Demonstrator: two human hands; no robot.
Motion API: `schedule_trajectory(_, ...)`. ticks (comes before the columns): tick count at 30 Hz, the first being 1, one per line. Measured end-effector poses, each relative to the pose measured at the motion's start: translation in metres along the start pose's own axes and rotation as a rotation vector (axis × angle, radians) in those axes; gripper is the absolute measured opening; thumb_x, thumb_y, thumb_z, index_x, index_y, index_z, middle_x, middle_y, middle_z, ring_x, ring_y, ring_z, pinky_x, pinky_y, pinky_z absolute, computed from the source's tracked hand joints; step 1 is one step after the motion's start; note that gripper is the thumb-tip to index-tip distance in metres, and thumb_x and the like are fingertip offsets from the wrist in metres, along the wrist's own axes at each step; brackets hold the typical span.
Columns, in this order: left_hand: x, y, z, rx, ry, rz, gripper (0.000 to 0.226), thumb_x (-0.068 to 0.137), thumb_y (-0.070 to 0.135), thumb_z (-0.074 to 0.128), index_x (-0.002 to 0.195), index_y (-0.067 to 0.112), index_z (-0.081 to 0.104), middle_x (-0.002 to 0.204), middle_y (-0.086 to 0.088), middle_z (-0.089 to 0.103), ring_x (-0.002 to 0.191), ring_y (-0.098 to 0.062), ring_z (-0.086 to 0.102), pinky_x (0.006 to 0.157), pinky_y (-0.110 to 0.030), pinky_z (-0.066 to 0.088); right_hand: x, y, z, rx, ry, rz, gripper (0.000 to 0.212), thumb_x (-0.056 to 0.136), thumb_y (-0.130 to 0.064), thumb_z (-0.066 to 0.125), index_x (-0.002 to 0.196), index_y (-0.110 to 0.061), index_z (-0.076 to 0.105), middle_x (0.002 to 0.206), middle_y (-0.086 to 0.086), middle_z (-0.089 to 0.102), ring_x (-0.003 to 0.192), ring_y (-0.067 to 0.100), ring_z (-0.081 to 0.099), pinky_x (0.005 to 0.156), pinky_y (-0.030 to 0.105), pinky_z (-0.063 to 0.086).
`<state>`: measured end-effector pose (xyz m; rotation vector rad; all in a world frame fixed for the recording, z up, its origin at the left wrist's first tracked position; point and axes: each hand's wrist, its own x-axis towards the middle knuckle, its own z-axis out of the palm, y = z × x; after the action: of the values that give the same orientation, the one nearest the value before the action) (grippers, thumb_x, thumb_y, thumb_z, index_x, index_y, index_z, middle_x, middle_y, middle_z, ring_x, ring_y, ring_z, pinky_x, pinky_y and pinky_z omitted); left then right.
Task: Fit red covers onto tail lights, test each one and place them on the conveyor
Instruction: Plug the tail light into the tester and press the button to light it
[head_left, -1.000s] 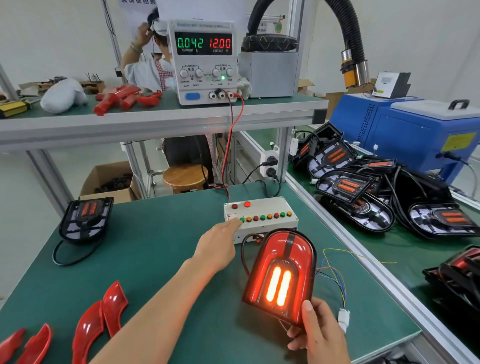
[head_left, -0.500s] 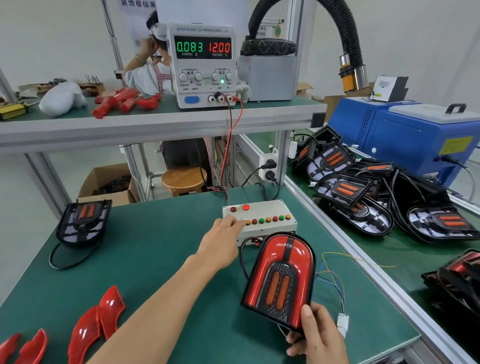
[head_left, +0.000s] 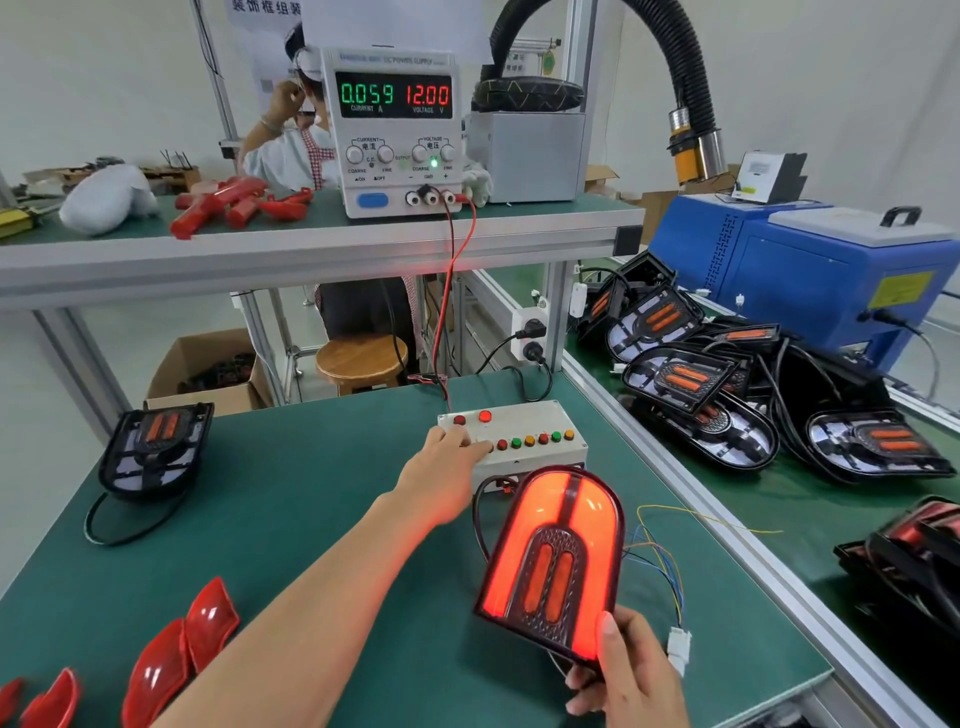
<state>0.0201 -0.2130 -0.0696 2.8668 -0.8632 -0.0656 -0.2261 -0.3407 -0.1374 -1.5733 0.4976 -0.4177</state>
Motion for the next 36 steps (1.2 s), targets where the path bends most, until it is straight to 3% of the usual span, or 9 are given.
schedule_trajectory(4, 0.003, -0.001, -0.002, -0.017, -0.027, 0.001, 0.070, 0.096, 0.004, 0.052, 0.157, 0.033, 0.034, 0.146, 0.001, 0.038, 0.134, -0.025, 0.031, 0.106, -0.042, 0.047, -0.002, -0.001, 0.000, 0.045, 0.003, 0.004, 0.016, 0.101, -0.019, 0.052, 0.102, -0.010, 0.065, 0.061, 0.020, 0.067, 0.045, 0.032, 0.061, 0.041, 0.036, 0.052)
schedule_trajectory(12, 0.001, -0.002, -0.004, -0.008, -0.013, 0.013, 0.075, 0.093, -0.003, 0.048, 0.156, 0.036, 0.036, 0.139, 0.003, 0.041, 0.129, -0.021, 0.033, 0.093, -0.038, 0.052, -0.001, -0.004, 0.000, 0.063, -0.021, 0.012, 0.015, 0.103, -0.012, 0.049, 0.102, -0.007, 0.063, 0.056, 0.023, 0.065, 0.039, 0.028, 0.057, 0.037, 0.031, 0.050)
schedule_trajectory(28, 0.003, -0.002, -0.007, 0.008, -0.036, 0.015, 0.075, 0.093, -0.003, 0.050, 0.155, 0.037, 0.039, 0.142, 0.001, 0.041, 0.133, -0.021, 0.034, 0.098, -0.038, 0.051, -0.002, -0.003, -0.001, 0.073, -0.029, 0.022, 0.014, 0.103, -0.013, 0.049, 0.103, -0.008, 0.062, 0.057, 0.023, 0.065, 0.043, 0.029, 0.059, 0.039, 0.034, 0.052)
schedule_trajectory(33, 0.017, 0.004, -0.019, 0.081, -0.006, 0.018, 0.060, 0.095, -0.002, 0.044, 0.143, 0.034, 0.057, 0.141, -0.005, 0.054, 0.131, -0.027, 0.049, 0.103, -0.042, 0.042, -0.004, -0.003, 0.000, 0.075, -0.023, 0.026, 0.021, 0.099, -0.028, 0.052, 0.103, -0.011, 0.064, 0.062, 0.021, 0.067, 0.046, 0.033, 0.061, 0.044, 0.040, 0.053)
schedule_trajectory(36, 0.028, 0.013, -0.026, 0.000, 0.075, 0.046, 0.043, 0.102, 0.011, 0.041, 0.136, 0.026, 0.063, 0.140, -0.001, 0.061, 0.129, -0.025, 0.054, 0.107, -0.044, 0.040, -0.006, -0.005, 0.002, 0.086, -0.002, 0.021, 0.031, 0.088, -0.041, 0.054, 0.100, -0.015, 0.066, 0.063, 0.019, 0.068, 0.046, 0.033, 0.061, 0.044, 0.039, 0.054)
